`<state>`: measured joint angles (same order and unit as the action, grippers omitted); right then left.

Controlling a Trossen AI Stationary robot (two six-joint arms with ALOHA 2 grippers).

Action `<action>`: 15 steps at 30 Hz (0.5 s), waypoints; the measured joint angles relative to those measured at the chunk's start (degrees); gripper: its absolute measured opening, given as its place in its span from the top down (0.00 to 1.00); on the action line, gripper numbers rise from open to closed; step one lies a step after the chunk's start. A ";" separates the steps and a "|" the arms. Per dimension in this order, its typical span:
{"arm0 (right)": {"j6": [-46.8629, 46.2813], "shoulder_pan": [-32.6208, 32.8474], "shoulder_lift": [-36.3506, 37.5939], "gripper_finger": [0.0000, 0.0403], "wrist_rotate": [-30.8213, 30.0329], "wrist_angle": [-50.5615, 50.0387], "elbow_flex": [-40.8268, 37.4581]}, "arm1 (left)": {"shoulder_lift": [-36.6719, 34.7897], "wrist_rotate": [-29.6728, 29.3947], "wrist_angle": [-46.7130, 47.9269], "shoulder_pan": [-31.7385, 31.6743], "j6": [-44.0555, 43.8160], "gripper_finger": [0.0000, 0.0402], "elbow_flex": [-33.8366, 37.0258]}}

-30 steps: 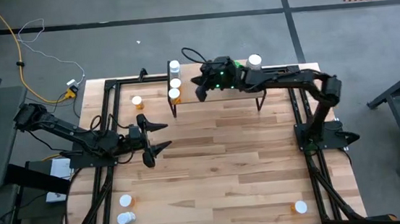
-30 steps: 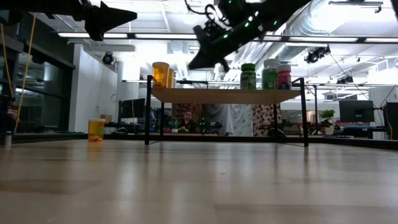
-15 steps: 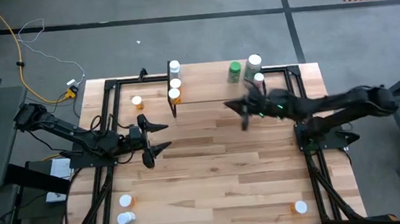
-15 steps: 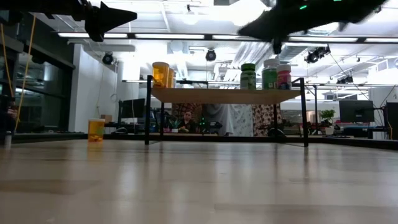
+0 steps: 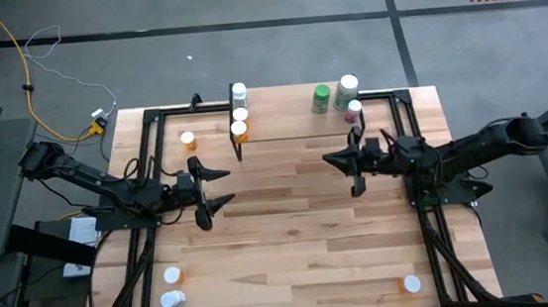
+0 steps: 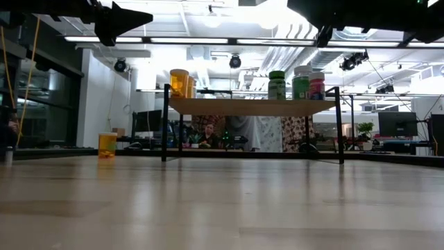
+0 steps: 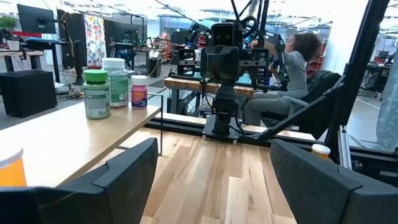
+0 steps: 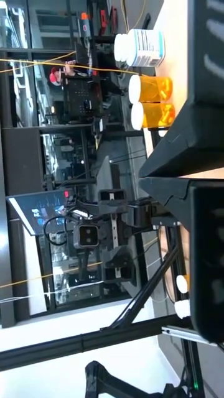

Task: Pick and place medicine bottles onto shelf by color
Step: Put the blue pill bottle on the shelf

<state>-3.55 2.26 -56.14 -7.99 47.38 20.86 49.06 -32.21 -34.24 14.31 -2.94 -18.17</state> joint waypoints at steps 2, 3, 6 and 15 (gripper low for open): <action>-0.15 0.00 0.00 1.00 0.00 -0.17 0.00 | 0.00 0.08 0.00 0.00 -0.89 0.25 0.00; -0.38 0.00 0.00 1.00 0.00 -0.25 0.00 | 0.00 0.54 0.00 -0.02 -1.27 0.25 0.00; -0.42 0.00 0.00 1.00 0.00 -0.34 0.00 | 0.11 4.59 -0.88 0.02 -1.42 0.25 -0.02; -0.39 0.00 -0.04 1.00 -0.04 -1.21 0.04 | 3.25 9.25 27.55 4.77 -8.20 0.25 -14.63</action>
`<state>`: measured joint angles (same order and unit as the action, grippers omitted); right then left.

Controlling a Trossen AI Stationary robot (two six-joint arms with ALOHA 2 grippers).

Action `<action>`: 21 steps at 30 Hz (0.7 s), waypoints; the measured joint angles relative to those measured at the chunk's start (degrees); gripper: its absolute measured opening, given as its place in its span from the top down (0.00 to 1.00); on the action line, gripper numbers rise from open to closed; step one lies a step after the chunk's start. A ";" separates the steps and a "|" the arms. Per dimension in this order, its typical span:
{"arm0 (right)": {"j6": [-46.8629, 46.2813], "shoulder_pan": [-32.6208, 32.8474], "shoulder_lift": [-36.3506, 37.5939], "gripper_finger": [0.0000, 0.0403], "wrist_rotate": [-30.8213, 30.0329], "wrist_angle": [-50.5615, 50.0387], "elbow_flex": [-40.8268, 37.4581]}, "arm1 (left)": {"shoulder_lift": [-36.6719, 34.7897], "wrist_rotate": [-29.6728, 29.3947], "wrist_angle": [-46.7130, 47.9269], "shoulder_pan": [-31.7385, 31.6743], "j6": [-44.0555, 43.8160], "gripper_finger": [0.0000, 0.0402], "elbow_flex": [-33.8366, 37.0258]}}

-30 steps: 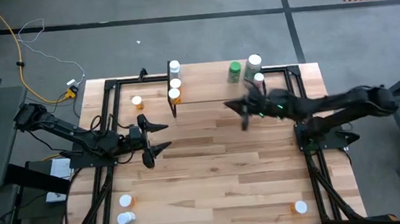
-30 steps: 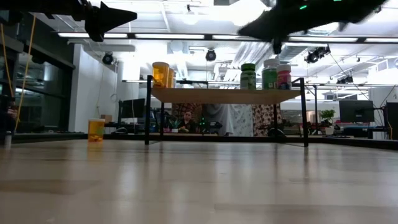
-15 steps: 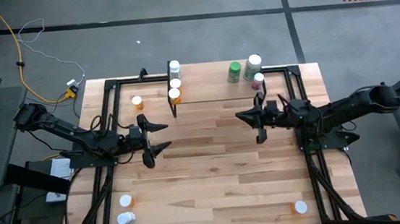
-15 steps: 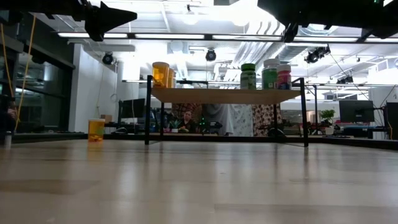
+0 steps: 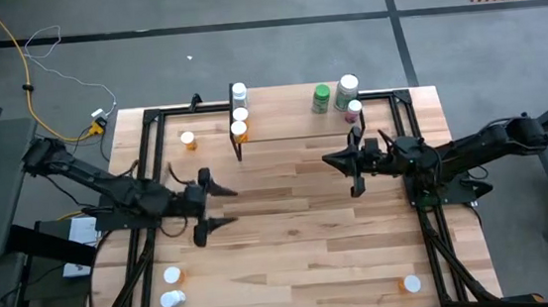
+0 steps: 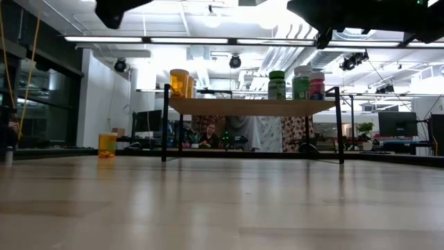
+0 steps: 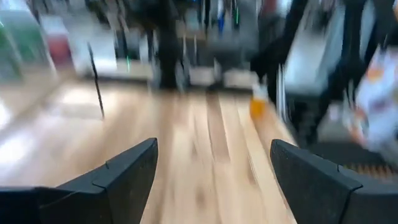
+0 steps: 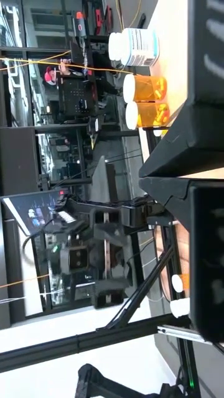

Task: Pick and place medicine bottles onto shelf by color
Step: Put the blue pill bottle on the shelf

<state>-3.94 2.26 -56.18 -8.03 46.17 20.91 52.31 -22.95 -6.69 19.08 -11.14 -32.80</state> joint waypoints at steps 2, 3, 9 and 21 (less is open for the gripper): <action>0.06 0.00 0.00 1.00 0.00 -0.10 0.00 | 1.87 -0.31 14.83 2.69 -6.50 0.25 -6.54; 0.00 0.00 0.00 1.00 0.00 -0.09 0.00 | 3.21 -0.05 22.52 4.13 -10.67 0.25 -10.20; -0.03 0.00 0.00 1.00 -0.02 -0.26 0.00 | 14.24 7.06 58.59 15.52 -39.78 0.25 -28.35; -0.05 -0.01 0.00 1.00 -0.02 -1.12 0.01 | 32.93 10.75 70.36 36.13 -67.57 0.25 -37.26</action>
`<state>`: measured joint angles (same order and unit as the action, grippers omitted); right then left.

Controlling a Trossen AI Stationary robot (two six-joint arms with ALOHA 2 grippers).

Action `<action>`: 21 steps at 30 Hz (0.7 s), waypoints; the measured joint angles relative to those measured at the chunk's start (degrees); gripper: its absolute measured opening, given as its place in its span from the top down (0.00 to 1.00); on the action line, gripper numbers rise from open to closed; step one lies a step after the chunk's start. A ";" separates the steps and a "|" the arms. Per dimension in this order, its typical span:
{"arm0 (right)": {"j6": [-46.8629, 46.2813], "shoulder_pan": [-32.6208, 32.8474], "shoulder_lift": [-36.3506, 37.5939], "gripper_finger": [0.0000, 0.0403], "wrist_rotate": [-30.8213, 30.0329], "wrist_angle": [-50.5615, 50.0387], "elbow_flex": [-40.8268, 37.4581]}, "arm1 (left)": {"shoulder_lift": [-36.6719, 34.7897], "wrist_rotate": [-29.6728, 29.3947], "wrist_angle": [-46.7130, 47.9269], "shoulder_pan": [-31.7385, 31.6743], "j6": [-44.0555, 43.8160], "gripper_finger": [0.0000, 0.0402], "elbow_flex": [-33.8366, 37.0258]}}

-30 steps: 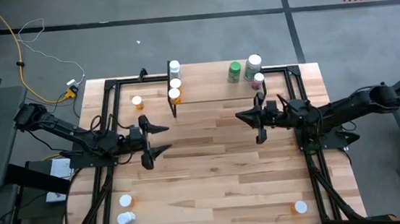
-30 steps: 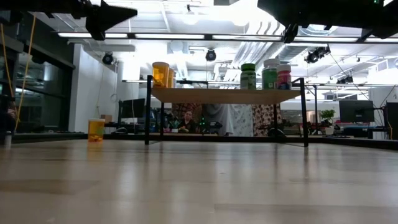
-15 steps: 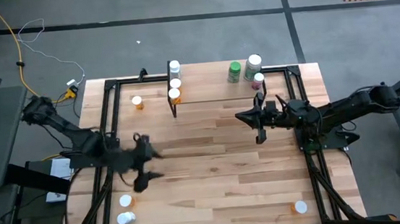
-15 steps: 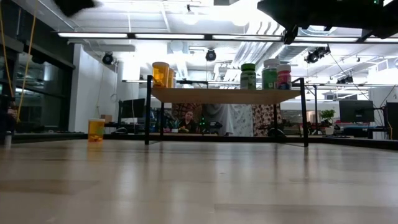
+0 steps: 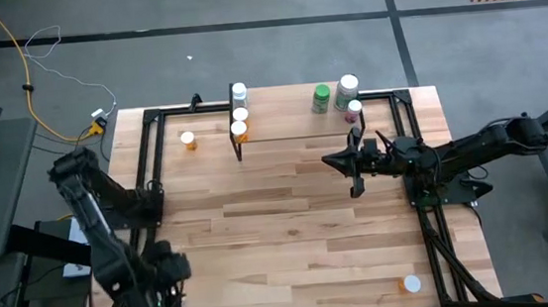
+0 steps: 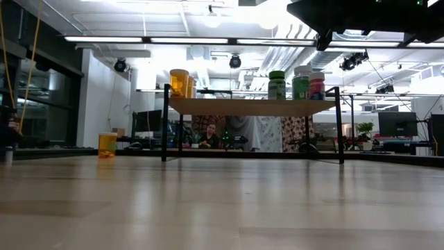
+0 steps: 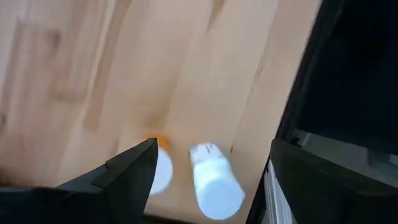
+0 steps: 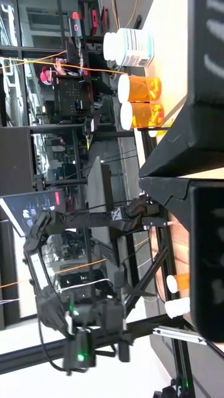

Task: Pick and place medicine bottles onto shelf by color
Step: Put the blue pill bottle on the shelf

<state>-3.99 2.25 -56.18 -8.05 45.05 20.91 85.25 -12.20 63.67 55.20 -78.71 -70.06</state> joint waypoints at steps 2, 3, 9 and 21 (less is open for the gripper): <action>0.11 -0.01 0.00 1.00 -0.54 0.01 0.02 | 2.16 0.73 -0.16 1.77 -4.39 0.25 0.00; 0.27 -0.01 0.00 1.00 -0.97 0.01 0.02 | 3.13 1.46 -0.35 2.52 -6.42 0.25 0.00; 1.36 -0.88 0.00 1.00 -2.74 0.01 0.02 | 7.54 4.39 -0.52 5.54 -13.27 0.25 0.00; 1.03 -2.66 0.00 1.00 -2.76 0.01 0.02 | 10.25 7.08 -0.94 6.42 -15.68 0.25 0.02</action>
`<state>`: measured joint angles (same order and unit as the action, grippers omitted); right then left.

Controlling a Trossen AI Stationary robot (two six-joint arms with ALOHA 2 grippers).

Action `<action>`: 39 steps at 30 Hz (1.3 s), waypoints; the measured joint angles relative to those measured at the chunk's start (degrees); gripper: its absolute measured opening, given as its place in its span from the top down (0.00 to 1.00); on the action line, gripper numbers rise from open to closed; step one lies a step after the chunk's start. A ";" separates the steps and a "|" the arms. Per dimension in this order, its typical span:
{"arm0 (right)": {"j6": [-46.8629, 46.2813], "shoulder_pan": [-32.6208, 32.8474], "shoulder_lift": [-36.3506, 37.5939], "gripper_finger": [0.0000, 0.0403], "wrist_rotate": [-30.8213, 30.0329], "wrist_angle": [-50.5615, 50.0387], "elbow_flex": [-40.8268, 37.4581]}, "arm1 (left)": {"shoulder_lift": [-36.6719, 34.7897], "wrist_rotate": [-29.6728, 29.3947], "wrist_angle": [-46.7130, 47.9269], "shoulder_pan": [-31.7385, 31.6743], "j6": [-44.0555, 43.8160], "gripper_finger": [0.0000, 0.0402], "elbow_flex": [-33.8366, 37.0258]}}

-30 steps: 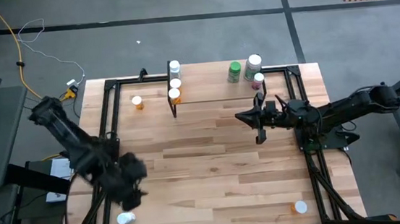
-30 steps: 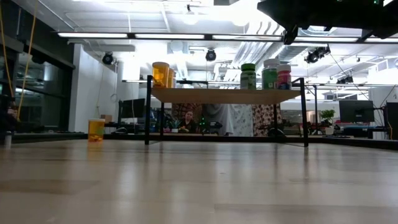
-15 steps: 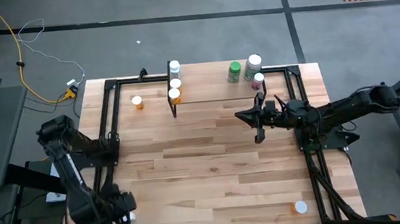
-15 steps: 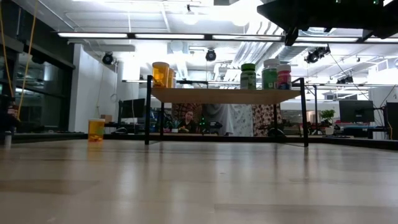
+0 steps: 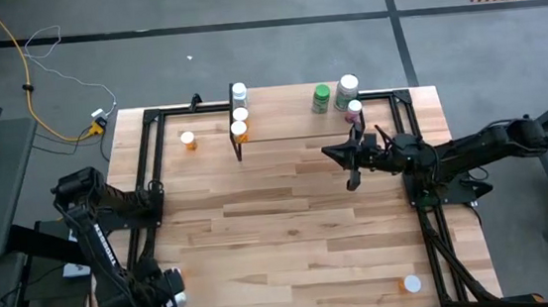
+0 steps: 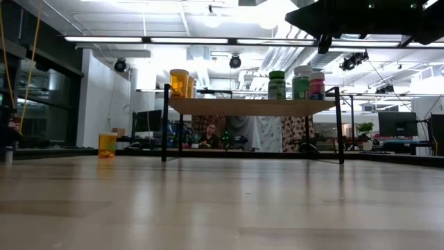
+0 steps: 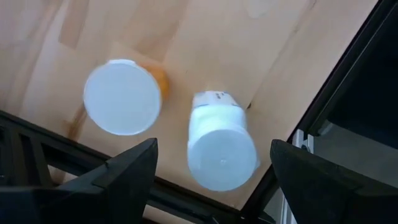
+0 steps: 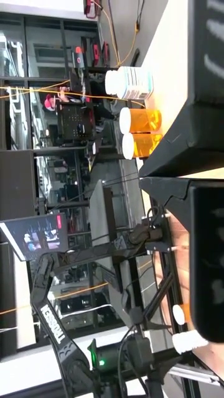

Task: Pick and place medicine bottles onto shelf by color
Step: Put the blue pill bottle on the shelf

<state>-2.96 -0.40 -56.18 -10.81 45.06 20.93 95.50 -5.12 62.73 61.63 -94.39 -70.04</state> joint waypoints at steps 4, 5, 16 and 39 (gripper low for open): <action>0.02 0.00 0.00 1.00 0.00 0.00 0.00 | 1.34 3.42 -0.86 -0.15 0.00 0.25 0.00; 0.00 0.00 0.00 1.00 0.00 0.00 0.00 | 1.71 4.30 -1.06 -0.35 0.02 0.25 0.00; 0.00 0.00 0.00 1.00 0.02 0.00 0.00 | 4.40 5.59 -3.08 -2.30 3.93 0.26 0.22; 0.00 0.00 0.00 1.00 0.02 0.00 0.00 | 4.40 5.77 -4.51 -3.11 6.81 0.58 0.90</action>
<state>-2.96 -0.40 -56.18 -10.79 45.06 20.93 99.90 0.65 58.23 58.51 -87.58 -69.14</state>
